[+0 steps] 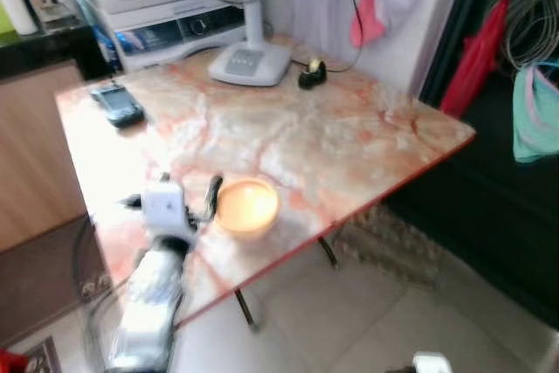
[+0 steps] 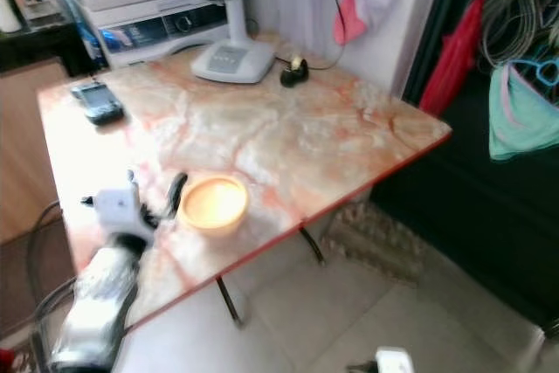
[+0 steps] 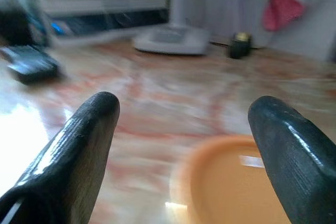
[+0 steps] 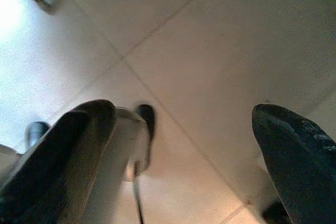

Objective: Restocking fridge

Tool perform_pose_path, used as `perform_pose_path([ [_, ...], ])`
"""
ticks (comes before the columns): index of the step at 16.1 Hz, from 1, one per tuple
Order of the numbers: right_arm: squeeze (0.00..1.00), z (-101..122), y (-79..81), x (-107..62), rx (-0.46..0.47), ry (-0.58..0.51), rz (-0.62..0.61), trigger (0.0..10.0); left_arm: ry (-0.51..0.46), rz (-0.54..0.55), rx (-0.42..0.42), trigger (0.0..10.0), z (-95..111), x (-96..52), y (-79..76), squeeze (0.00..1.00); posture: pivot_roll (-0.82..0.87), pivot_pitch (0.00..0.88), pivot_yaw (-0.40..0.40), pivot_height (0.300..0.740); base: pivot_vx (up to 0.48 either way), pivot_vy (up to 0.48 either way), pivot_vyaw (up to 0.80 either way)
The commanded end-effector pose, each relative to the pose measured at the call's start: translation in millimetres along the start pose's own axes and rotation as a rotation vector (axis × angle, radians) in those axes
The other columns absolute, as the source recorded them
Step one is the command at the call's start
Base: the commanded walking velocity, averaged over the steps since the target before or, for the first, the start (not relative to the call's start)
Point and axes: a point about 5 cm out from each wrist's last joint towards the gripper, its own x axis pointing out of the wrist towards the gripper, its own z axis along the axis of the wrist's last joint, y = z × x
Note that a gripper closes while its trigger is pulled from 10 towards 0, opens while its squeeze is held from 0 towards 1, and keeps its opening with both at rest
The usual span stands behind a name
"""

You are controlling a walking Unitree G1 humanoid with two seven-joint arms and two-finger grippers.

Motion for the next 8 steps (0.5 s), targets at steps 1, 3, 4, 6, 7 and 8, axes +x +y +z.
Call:
perform_pose_path([
  [1,0.00,4,4.3,1.2,0.003,-0.010,0.013,10.0,0.037,0.071,-0.054,10.0,-4,-4.4,12.3,0.00,0.07,0.000,-0.010,0.740,0.000,0.000,0.00],
  [3,0.00,4,4.0,1.3,0.000,-0.010,0.013,10.0,0.075,0.097,-0.186,10.0,-11,-6.5,9.3,0.00,0.07,0.000,-0.013,0.740,0.000,0.000,0.00],
  [4,0.00,4,3.9,1.3,-0.001,-0.011,0.014,10.0,0.092,0.091,-0.237,10.0,-13,-6.3,6.1,0.00,0.07,0.000,-0.014,0.740,0.000,0.000,0.00],
  [6,0.00,5,4.0,1.4,-0.001,-0.012,0.015,10.0,0.113,0.102,-0.324,10.0,-15,-3.7,2.8,0.00,0.07,0.000,-0.015,0.740,0.000,0.000,0.00],
  [7,0.00,5,4.1,1.4,-0.001,-0.013,0.015,10.0,0.125,0.100,-0.365,10.0,-17,-1.0,0.9,0.00,0.07,0.000,-0.016,0.740,0.000,0.000,0.00],
  [8,0.00,5,4.5,1.6,-0.002,-0.013,0.016,10.0,0.140,0.089,-0.407,10.0,-18,4.6,-1.9,0.00,0.07,0.000,-0.014,0.740,0.000,0.000,0.00],
])
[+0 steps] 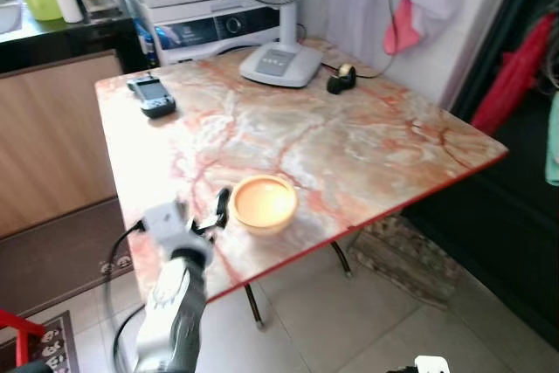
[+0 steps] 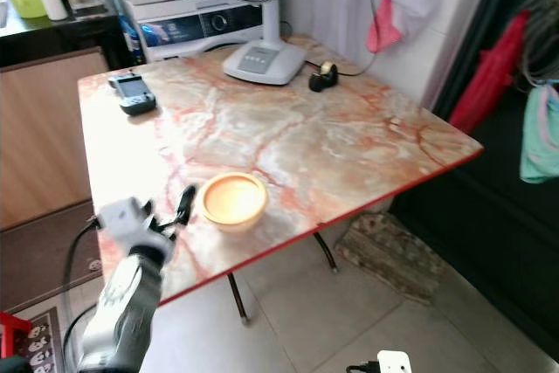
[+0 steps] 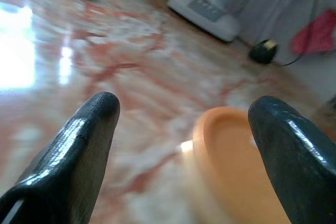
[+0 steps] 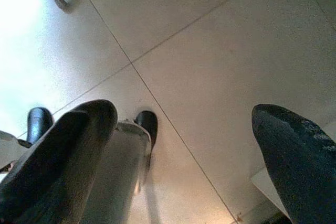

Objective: Restocking fridge

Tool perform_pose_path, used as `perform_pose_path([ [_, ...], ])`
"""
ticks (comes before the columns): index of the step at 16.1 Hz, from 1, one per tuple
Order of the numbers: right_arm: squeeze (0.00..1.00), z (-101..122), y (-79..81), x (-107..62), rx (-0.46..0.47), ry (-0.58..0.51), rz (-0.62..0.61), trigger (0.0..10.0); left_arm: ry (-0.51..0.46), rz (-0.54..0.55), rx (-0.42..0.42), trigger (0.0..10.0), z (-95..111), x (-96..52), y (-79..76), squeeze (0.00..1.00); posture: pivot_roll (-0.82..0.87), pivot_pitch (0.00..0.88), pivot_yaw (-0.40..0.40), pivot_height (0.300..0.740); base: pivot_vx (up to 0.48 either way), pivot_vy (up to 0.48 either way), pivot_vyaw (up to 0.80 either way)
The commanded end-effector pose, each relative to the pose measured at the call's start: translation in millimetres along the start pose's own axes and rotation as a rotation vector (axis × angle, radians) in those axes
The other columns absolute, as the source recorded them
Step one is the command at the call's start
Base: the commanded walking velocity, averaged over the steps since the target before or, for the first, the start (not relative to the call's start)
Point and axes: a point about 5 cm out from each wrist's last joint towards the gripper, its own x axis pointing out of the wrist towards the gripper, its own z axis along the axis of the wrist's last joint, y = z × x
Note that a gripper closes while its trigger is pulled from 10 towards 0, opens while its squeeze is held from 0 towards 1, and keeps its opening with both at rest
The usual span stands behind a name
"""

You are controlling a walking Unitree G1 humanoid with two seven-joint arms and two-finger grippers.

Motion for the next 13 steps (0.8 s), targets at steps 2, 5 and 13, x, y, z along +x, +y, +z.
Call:
perform_pose_path([
  [2,0.00,-1,-1.9,-0.4,0.000,0.002,-0.005,10.0,0.038,-0.028,-0.066,10.0,-4,8.1,-5.1,0.00,0.06,0.000,-0.014,0.740,0.000,0.000,0.00],
  [5,0.00,0,-1.4,-0.3,0.003,-0.001,-0.007,10.0,0.057,0.000,-0.149,10.0,-10,16.8,-4.2,0.00,0.05,0.000,-0.013,0.740,0.000,0.000,0.00],
  [13,0.00,-1,-1.8,-0.5,-0.004,0.000,-0.009,10.0,0.164,-0.017,-0.252,10.0,-35,28.2,-16.9,0.00,0.03,0.000,-0.011,0.740,0.000,0.000,0.00],
])
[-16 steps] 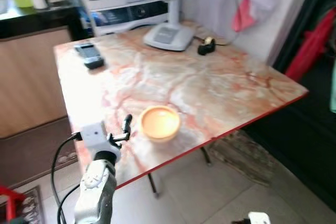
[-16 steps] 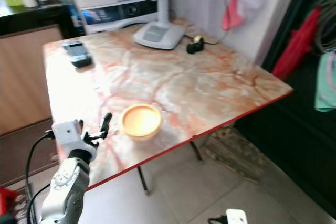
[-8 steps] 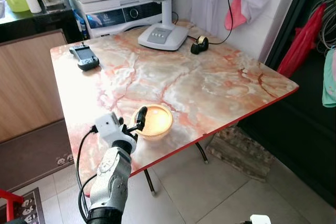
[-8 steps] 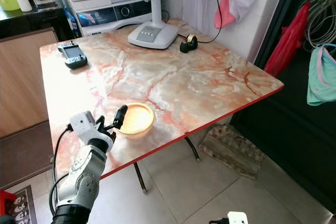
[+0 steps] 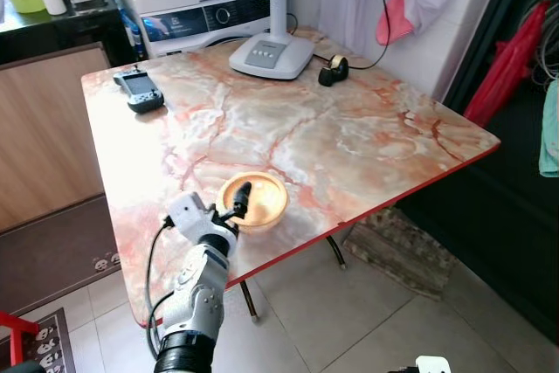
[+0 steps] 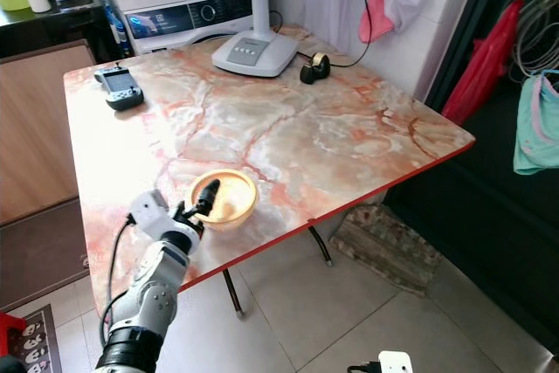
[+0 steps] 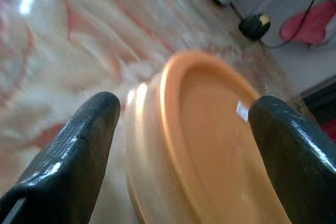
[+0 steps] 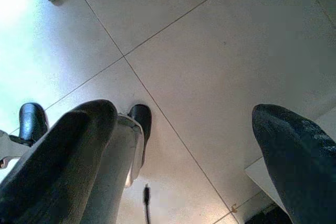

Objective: Restocking fridge

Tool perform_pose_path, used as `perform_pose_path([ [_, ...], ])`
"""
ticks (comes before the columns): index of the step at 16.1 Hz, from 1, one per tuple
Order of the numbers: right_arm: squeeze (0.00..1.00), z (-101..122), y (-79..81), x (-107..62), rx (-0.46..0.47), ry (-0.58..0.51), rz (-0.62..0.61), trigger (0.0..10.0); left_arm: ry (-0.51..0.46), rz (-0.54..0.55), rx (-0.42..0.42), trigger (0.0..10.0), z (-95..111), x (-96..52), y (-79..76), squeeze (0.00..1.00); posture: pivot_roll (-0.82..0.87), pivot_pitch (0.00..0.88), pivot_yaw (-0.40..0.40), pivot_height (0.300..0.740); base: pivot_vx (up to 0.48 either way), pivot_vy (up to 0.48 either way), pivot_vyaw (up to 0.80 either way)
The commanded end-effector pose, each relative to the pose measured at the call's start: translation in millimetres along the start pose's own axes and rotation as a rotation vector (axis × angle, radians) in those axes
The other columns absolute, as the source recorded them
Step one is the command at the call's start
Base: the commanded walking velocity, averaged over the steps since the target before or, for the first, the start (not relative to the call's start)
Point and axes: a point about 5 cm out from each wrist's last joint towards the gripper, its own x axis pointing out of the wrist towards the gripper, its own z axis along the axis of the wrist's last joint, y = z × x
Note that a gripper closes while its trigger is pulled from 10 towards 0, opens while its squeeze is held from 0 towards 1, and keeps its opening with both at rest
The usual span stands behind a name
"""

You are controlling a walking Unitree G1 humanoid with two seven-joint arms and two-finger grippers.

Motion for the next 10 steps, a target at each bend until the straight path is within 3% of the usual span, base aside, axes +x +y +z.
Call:
perform_pose_path([
  [1,0.00,-1,-0.7,-0.4,-0.002,0.002,-0.002,10.0,0.031,-0.027,-0.005,10.0,-5,3.3,-4.2,0.00,0.02,0.000,-0.009,0.740,0.000,0.000,0.00],
  [6,0.00,-1,0.1,-0.3,-0.011,0.004,0.001,10.0,0.060,-0.054,-0.039,10.0,-14,7.2,-8.6,0.00,0.02,0.000,-0.010,0.740,0.000,0.000,0.00],
  [7,0.00,-1,0.1,-0.2,-0.014,0.004,0.001,10.0,0.062,-0.061,-0.044,3.5,-16,8.6,-10.2,0.00,0.02,0.000,-0.011,0.740,0.000,0.000,0.00],
  [8,0.00,-1,0.1,-0.1,-0.016,0.004,0.001,10.0,0.063,-0.063,-0.044,0.0,-16,9.3,-10.9,0.00,0.02,0.000,-0.012,0.740,0.000,0.000,0.00],
  [10,0.00,0,-0.1,-0.1,-0.016,0.003,0.001,10.0,0.060,-0.055,-0.048,0.0,-17,10.4,-11.0,0.00,0.02,0.000,-0.015,0.740,0.000,0.000,0.00],
])
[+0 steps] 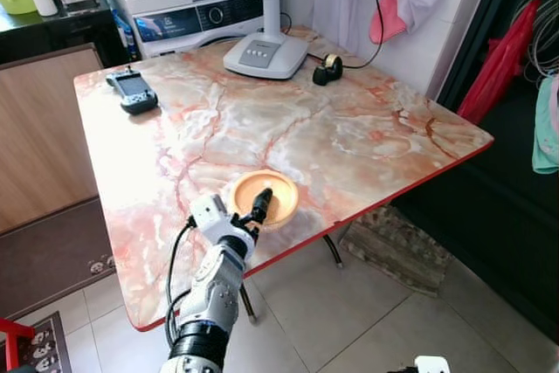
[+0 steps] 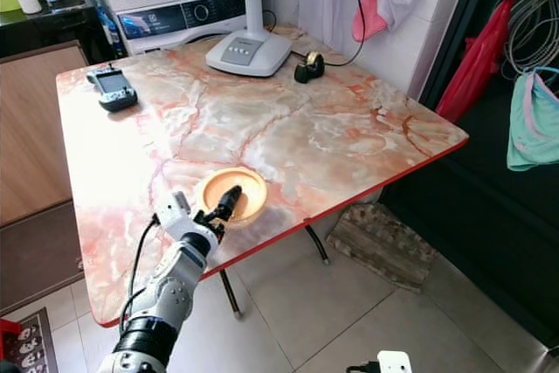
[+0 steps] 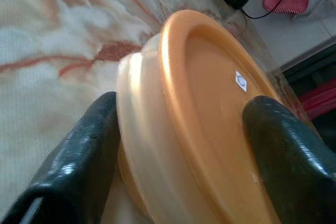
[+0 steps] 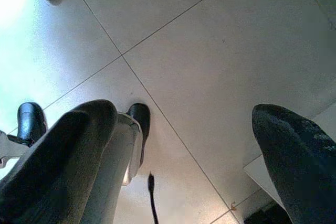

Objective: Restocking fridge

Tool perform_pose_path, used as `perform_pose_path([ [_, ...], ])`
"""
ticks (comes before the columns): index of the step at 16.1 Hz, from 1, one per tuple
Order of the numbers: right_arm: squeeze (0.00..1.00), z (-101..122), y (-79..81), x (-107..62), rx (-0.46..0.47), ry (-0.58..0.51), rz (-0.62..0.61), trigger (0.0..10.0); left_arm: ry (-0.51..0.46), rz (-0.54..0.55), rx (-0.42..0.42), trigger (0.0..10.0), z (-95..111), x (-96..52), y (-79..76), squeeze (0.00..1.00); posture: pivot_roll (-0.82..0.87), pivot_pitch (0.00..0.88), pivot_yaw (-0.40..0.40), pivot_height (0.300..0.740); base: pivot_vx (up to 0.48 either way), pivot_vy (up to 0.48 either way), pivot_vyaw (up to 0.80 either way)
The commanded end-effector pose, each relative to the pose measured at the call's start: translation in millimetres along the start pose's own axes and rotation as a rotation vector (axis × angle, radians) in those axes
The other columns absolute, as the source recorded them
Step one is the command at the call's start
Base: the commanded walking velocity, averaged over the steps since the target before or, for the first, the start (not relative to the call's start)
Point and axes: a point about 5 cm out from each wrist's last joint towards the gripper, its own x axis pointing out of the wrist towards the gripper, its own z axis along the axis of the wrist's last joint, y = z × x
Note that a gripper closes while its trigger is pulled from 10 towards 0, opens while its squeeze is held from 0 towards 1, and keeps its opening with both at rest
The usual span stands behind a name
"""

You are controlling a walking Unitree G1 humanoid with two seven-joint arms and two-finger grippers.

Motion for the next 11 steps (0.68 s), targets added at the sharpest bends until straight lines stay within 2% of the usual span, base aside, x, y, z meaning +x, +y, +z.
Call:
perform_pose_path([
  [1,0.00,-1,-0.7,-0.2,-0.005,0.003,-0.001,10.0,-0.012,0.003,-0.016,0.0,1,1.8,-0.2,0.00,0.02,0.000,-0.016,0.740,0.000,0.000,0.00],
  [11,0.00,0,-2.8,-0.3,-0.024,0.008,-0.001,10.0,-0.082,0.000,-0.037,0.0,13,5.7,0.0,0.00,0.03,0.000,-0.031,0.740,0.000,0.000,0.00],
])
